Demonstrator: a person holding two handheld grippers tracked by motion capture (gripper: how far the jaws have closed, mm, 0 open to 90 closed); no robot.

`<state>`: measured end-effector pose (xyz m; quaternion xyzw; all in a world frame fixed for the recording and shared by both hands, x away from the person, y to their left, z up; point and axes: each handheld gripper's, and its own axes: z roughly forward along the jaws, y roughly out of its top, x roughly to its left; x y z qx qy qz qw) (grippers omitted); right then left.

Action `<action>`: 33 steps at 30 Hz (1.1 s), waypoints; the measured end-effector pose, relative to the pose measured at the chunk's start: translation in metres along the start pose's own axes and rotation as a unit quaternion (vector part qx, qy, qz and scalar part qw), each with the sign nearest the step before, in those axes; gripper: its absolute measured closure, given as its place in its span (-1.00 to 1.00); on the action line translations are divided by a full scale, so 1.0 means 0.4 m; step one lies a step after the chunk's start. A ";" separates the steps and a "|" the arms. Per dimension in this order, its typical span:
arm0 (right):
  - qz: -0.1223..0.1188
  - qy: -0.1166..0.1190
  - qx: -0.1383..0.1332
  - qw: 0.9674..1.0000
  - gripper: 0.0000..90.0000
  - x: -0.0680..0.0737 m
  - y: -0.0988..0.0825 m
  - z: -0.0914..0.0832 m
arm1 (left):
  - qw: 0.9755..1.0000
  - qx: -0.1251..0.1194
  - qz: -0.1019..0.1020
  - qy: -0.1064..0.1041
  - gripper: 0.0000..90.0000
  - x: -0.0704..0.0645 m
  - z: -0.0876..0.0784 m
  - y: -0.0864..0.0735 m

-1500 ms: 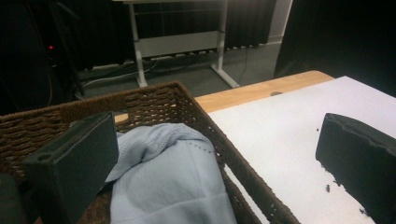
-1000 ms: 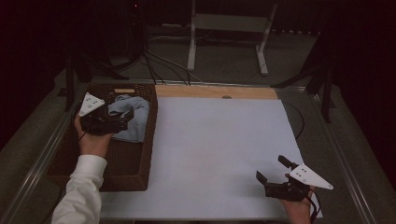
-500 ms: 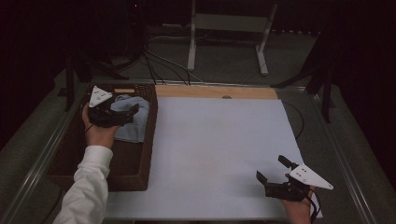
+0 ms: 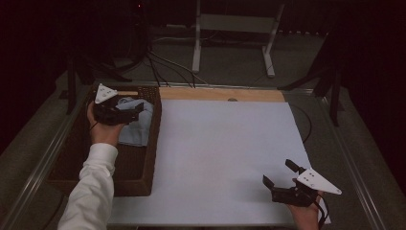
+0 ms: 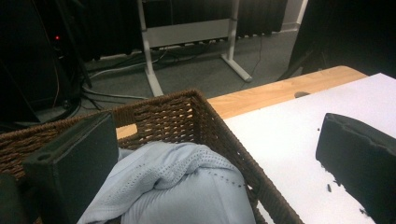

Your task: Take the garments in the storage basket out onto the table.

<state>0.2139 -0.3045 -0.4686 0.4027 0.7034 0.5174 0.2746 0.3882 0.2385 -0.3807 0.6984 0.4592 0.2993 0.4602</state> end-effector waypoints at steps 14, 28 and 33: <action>0.001 0.000 -0.001 1.000 -1.00 0.000 0.000 0.000 | 1.000 -0.001 -0.014 0.006 -0.99 0.012 0.033 0.008; 0.001 -0.001 -0.003 1.000 -1.00 -0.001 0.001 -0.004 | 1.000 0.006 -0.026 0.016 -0.99 0.010 0.071 -0.005; -0.001 -0.001 -0.004 1.000 -1.00 -0.001 0.001 -0.004 | 0.999 0.010 -0.030 0.017 -0.99 0.006 0.089 -0.012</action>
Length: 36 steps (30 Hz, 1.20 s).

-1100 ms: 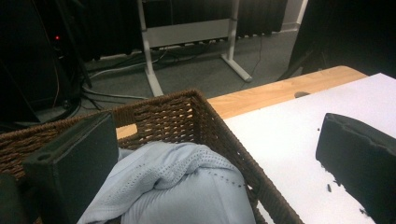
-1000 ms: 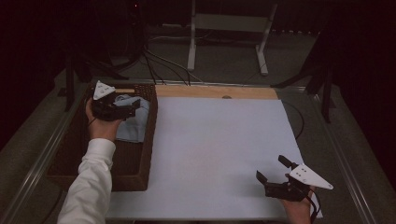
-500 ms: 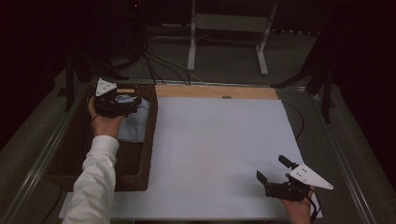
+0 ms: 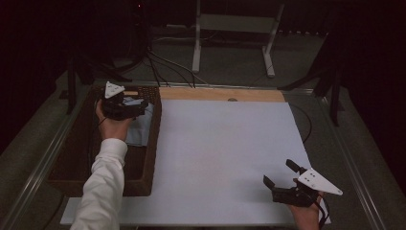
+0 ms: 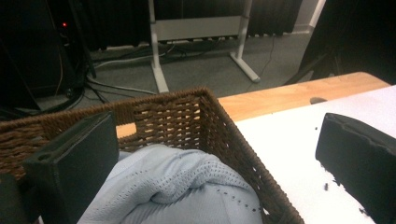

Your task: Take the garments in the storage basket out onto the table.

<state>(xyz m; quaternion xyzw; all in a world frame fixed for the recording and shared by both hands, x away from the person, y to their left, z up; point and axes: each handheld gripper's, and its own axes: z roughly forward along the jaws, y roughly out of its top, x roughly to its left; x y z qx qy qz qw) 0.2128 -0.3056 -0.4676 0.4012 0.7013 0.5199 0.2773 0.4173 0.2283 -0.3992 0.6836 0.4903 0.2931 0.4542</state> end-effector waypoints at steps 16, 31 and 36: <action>0.001 -0.001 -0.004 1.000 -1.00 -0.003 0.002 -0.008 | 1.000 0.022 -0.015 -0.015 -0.97 -0.016 0.061 -0.031; 0.003 -0.002 -0.005 1.000 -1.00 -0.005 0.002 -0.009 | 0.997 0.067 -0.032 0.016 -0.93 -0.004 0.100 -0.054; 0.003 -0.003 -0.005 1.000 -1.00 -0.006 0.002 -0.008 | 0.996 0.076 -0.037 0.029 -0.94 0.000 0.107 -0.061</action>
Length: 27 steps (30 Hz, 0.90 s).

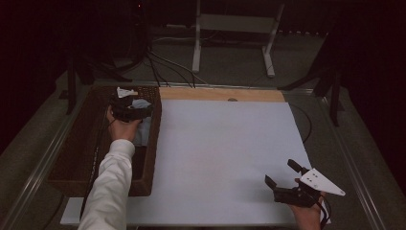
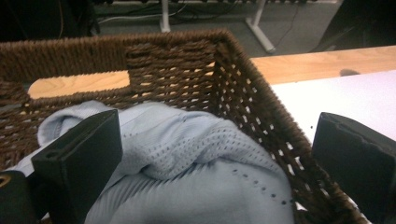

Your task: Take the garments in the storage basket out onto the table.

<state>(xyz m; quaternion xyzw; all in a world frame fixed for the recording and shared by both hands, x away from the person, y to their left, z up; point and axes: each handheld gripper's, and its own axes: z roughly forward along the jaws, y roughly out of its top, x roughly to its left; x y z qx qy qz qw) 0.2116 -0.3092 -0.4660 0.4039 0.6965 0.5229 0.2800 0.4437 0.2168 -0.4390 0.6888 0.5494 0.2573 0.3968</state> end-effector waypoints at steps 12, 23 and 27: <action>0.003 -0.001 0.000 1.000 -1.00 -0.002 0.000 -0.002 | 0.999 0.037 -0.025 0.011 -0.97 0.013 0.023 -0.016; 0.002 -0.001 0.001 1.000 -1.00 0.000 0.000 -0.001 | 0.998 0.060 -0.031 0.014 -0.96 0.022 0.038 -0.028; 0.002 -0.001 0.001 1.000 -1.00 0.000 0.000 -0.001 | 0.997 0.072 -0.031 0.010 -0.96 0.018 0.042 -0.027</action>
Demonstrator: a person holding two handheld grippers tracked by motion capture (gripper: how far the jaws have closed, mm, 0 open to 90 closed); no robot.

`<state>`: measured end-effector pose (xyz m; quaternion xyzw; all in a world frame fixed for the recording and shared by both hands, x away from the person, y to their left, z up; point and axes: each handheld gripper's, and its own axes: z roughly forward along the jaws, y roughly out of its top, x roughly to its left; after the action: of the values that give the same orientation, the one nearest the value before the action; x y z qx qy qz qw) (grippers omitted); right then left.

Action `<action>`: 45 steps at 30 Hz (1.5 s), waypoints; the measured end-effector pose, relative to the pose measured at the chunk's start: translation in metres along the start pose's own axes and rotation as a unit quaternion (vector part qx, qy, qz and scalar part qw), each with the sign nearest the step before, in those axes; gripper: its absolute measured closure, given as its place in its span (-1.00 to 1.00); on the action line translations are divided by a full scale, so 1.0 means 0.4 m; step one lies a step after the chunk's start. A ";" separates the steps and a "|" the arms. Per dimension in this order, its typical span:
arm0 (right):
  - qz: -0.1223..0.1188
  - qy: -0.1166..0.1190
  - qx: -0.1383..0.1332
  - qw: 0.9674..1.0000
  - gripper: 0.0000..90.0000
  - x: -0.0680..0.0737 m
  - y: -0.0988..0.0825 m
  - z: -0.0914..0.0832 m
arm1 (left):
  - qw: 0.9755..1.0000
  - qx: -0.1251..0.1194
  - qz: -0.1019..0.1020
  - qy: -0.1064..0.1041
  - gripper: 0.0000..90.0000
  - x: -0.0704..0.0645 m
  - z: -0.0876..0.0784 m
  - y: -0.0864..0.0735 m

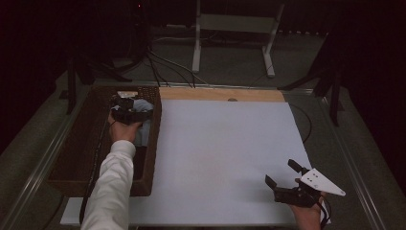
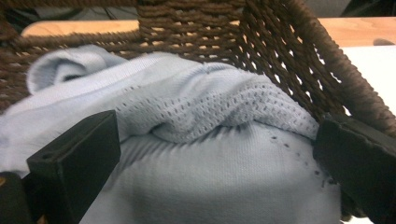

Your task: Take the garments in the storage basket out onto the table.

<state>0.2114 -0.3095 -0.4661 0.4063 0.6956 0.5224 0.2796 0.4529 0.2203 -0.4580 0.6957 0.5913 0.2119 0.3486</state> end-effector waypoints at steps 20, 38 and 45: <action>0.000 -0.001 0.001 1.000 -1.00 -0.001 0.000 -0.001 | 0.996 0.089 0.026 -0.017 -0.06 -0.008 0.026 -0.012; 0.002 -0.003 -0.001 1.000 -1.00 -0.004 -0.001 -0.004 | 0.994 0.104 0.029 -0.021 0.69 0.003 -0.015 0.001; 0.003 -0.002 -0.001 1.000 -1.00 -0.004 -0.001 -0.004 | 0.995 0.095 0.023 -0.028 0.69 0.016 -0.044 0.007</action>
<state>0.2110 -0.3117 -0.4660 0.4092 0.6932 0.5231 0.2798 0.4438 0.2303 -0.4449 0.7449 0.5823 0.1431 0.2924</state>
